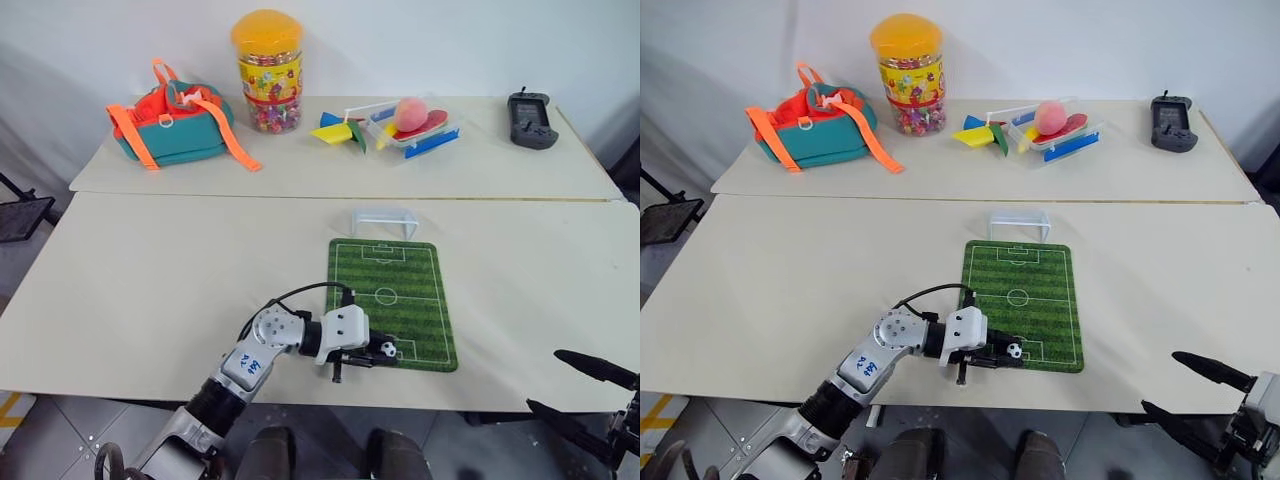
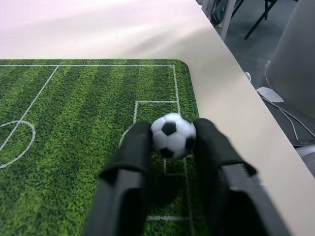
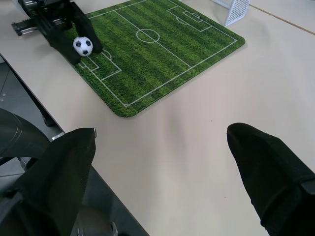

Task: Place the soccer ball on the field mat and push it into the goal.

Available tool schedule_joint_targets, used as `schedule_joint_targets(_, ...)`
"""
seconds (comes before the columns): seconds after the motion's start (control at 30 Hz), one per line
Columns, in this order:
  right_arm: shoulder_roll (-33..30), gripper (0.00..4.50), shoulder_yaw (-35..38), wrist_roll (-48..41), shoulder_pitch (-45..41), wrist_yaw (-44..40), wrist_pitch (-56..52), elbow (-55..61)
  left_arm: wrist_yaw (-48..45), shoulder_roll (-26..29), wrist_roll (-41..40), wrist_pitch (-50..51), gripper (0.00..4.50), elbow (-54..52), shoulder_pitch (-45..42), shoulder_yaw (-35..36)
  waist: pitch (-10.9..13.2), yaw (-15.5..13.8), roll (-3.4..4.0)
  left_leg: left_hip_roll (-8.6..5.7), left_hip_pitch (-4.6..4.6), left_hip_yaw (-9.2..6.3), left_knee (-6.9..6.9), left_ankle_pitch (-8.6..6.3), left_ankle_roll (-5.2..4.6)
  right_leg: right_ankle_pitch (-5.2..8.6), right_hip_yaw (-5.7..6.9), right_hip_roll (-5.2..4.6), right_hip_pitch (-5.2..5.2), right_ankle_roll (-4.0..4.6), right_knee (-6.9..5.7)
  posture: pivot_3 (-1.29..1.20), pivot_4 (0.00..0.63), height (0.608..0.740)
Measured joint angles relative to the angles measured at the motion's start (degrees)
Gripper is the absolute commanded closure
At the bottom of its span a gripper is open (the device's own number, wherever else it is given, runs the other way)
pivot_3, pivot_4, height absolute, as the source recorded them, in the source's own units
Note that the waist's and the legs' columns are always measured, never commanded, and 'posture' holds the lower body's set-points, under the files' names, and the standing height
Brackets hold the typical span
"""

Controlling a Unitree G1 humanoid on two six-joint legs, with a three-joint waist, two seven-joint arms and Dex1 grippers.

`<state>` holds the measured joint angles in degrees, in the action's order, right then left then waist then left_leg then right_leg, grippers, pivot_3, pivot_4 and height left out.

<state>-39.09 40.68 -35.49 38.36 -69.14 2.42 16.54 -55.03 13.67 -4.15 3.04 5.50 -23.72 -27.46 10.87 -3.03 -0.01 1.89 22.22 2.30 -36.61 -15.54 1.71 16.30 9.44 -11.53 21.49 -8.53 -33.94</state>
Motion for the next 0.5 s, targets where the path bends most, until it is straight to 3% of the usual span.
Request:
schedule_joint_targets(0.2,0.1,0.00,0.0,0.2,0.0,0.1,0.0,0.0,0.1,-0.1,0.0,0.1,0.10,0.0,0.0,0.0,0.0,0.0,0.00,0.00,0.01,0.00,-0.04,-0.02,-0.01,0.00,0.00,0.00,0.00,-0.01,0.00,0.00,0.150,0.740)
schedule_joint_targets(0.5,0.1,0.00,0.0,0.6,-1.1,1.0,-0.2,-0.1,0.3,-0.8,-0.1,0.0,0.04,0.0,-0.3,0.4,0.0,0.0,0.00,0.01,0.08,-0.01,-0.23,-0.10,-0.03,-0.01,0.00,0.00,0.00,-0.01,-0.04,0.00,0.150,0.740)
